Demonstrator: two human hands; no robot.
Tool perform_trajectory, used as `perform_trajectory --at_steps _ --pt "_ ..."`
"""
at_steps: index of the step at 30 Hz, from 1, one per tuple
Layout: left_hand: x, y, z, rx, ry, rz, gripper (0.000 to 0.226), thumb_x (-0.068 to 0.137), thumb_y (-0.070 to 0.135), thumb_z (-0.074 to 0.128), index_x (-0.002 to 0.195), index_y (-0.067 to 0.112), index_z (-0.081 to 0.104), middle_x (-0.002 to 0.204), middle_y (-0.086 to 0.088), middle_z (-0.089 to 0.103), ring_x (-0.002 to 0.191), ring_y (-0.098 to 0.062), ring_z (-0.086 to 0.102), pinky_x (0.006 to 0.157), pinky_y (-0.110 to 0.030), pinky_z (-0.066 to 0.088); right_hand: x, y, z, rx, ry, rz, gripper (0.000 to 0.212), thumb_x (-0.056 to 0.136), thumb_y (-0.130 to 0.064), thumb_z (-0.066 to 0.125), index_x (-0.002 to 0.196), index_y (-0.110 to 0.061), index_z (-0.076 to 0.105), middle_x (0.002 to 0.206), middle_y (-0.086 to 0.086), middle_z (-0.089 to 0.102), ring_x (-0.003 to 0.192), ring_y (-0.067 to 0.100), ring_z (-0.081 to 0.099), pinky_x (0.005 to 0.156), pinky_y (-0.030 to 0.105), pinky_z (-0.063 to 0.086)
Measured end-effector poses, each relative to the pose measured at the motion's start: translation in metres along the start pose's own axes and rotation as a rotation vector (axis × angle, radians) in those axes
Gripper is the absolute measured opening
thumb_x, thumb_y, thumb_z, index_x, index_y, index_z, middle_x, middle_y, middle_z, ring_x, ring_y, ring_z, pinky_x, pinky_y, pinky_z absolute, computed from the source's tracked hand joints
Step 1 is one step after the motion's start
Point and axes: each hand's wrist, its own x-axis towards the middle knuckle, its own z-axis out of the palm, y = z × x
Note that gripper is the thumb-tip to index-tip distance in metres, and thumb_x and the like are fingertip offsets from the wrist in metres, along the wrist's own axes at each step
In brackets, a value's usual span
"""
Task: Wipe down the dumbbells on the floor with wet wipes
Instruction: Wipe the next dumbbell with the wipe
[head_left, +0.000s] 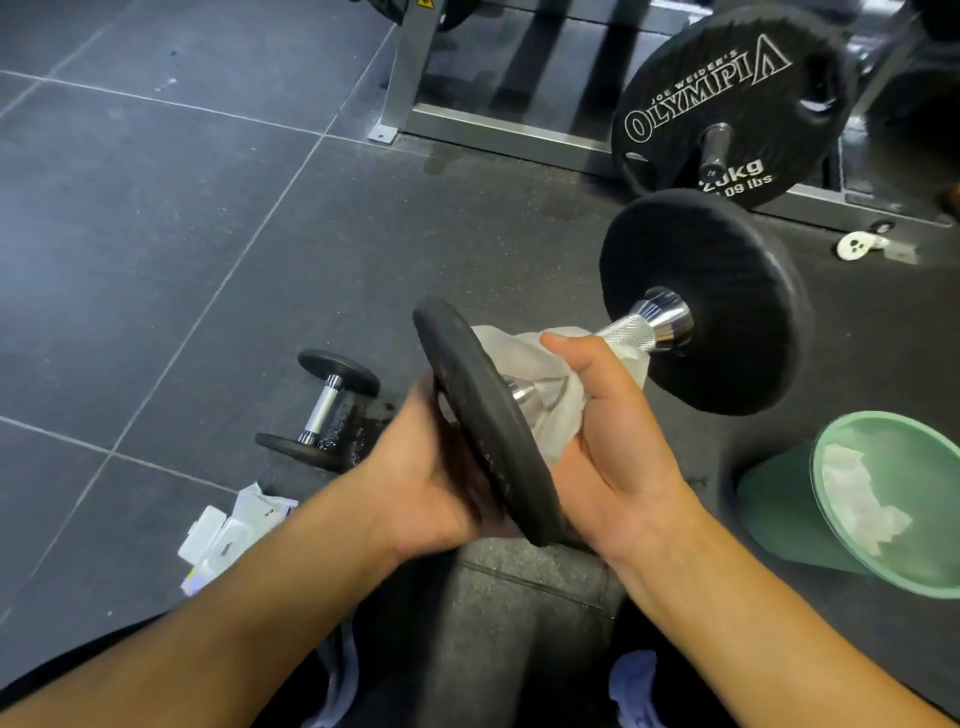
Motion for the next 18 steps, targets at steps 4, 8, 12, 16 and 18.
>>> perform_trajectory --at_steps 4,8,12,16,18 --pt "0.006 -0.007 0.003 -0.01 -0.041 0.035 0.073 0.105 0.055 0.036 0.06 0.014 0.077 0.068 -0.008 0.074 0.058 -0.023 0.073 0.056 -0.03 0.06 -0.003 -0.005 -0.002 -0.042 0.001 0.008 0.054 0.085 -0.025 0.063 0.13 0.005 0.059 0.106 0.02 0.068 0.098 0.031 0.067 0.096 0.043 0.05" --pt "0.021 0.003 0.001 0.186 0.262 0.776 0.052 0.106 0.05 0.039 0.084 0.021 0.076 0.091 -0.013 0.072 0.086 -0.03 0.072 0.085 -0.043 0.059 -0.002 -0.002 0.003 -0.024 0.014 0.016 0.064 0.091 -0.027 0.061 0.145 0.005 0.047 0.123 0.023 0.062 0.11 0.033 0.062 0.106 0.045 0.045" --pt "0.021 0.002 -0.003 0.798 0.073 1.475 0.049 0.097 0.058 0.045 0.117 0.014 0.05 0.108 -0.02 0.048 0.095 -0.033 0.051 0.088 -0.044 0.046 0.002 0.0 0.004 0.025 0.003 0.04 0.067 0.094 -0.028 0.057 0.152 0.0 0.04 0.134 0.022 0.056 0.119 0.031 0.056 0.114 0.041 0.036" --pt "0.016 0.006 0.003 0.53 0.058 1.235 0.034 0.094 0.052 0.041 0.094 0.018 0.042 0.084 -0.017 0.035 0.073 -0.023 0.042 0.07 -0.039 0.039 0.0 0.002 0.0 -0.02 0.0 -0.042 0.038 0.095 -0.024 0.057 0.125 0.0 0.06 0.113 0.021 0.065 0.103 0.03 0.066 0.1 0.043 0.049" --pt "0.01 0.005 0.008 0.238 0.03 0.888 0.05 0.102 0.058 0.035 0.078 0.015 0.048 0.071 -0.015 0.047 0.065 -0.022 0.052 0.065 -0.034 0.048 -0.004 -0.002 0.003 -0.047 -0.025 -0.064 0.032 0.096 -0.023 0.055 0.114 0.0 0.067 0.106 0.019 0.069 0.097 0.028 0.069 0.094 0.041 0.053"
